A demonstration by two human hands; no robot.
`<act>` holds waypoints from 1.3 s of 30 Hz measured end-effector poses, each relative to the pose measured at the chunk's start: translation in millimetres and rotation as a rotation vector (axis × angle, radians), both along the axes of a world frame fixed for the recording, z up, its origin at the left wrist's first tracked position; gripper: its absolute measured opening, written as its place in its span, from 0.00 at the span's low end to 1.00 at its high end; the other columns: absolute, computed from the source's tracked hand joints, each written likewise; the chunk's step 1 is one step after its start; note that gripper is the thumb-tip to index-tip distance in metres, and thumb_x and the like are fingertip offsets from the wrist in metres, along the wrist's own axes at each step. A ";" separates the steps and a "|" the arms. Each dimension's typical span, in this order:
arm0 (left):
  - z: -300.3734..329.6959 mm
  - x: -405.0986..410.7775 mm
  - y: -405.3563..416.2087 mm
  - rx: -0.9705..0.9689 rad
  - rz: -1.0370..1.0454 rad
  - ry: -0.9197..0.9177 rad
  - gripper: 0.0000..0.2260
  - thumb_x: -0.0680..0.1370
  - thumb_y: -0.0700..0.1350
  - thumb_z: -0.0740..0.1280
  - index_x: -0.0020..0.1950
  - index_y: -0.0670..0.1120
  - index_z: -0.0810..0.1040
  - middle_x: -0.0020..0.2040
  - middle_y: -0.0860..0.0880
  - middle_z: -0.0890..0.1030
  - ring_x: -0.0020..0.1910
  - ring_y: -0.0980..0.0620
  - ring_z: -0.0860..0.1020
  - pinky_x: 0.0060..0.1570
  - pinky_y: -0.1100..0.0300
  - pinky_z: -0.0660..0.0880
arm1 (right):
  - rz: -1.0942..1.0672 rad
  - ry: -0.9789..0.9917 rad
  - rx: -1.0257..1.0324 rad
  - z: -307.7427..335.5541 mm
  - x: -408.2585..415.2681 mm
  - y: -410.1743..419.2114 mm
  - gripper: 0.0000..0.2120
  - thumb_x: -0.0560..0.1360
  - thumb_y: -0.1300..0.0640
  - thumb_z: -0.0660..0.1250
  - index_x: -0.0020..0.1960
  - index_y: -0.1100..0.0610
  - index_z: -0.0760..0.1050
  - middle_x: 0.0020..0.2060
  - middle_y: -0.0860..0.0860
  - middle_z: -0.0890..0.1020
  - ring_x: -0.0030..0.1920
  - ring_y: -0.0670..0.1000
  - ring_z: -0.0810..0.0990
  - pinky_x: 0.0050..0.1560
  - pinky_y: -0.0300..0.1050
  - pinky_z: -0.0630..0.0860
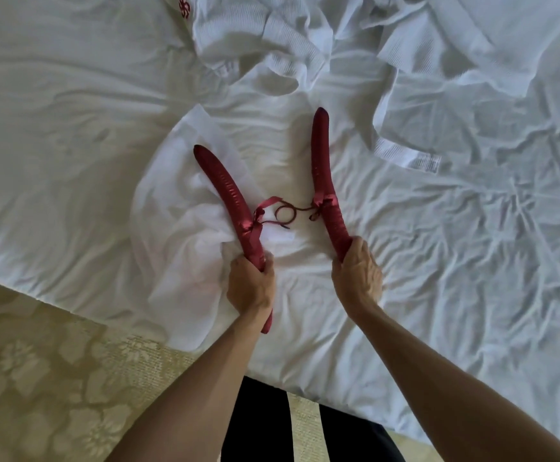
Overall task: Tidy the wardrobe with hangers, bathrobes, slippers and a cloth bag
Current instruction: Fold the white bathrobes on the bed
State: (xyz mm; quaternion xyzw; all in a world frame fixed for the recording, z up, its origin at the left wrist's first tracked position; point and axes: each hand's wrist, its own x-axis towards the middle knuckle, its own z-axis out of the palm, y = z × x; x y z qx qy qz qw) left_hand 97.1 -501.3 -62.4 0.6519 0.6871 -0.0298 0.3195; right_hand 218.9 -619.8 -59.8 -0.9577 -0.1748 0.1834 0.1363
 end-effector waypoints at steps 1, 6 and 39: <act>-0.2 -0.3 1.4 -0.009 -0.019 -0.007 0.22 0.73 0.68 0.61 0.47 0.50 0.77 0.41 0.52 0.81 0.38 0.48 0.81 0.40 0.48 0.82 | 0.015 0.005 0.017 -0.5 -0.2 8.3 0.12 0.76 0.57 0.68 0.57 0.58 0.69 0.46 0.53 0.79 0.42 0.57 0.81 0.40 0.52 0.76; 16.0 1.2 15.1 -0.104 -0.099 -0.077 0.10 0.76 0.55 0.71 0.49 0.50 0.80 0.41 0.54 0.83 0.39 0.52 0.82 0.42 0.55 0.80 | 0.017 -0.025 0.066 0.3 -9.9 40.6 0.12 0.77 0.59 0.67 0.58 0.59 0.70 0.48 0.54 0.79 0.40 0.57 0.80 0.35 0.47 0.66; 22.6 -16.7 91.5 -0.064 -0.036 -0.094 0.13 0.76 0.52 0.68 0.55 0.45 0.81 0.47 0.45 0.82 0.46 0.43 0.81 0.46 0.51 0.78 | 0.629 -0.253 -0.378 30.8 191.5 95.2 0.06 0.70 0.65 0.71 0.47 0.63 0.79 0.42 0.60 0.81 0.46 0.64 0.81 0.46 0.54 0.78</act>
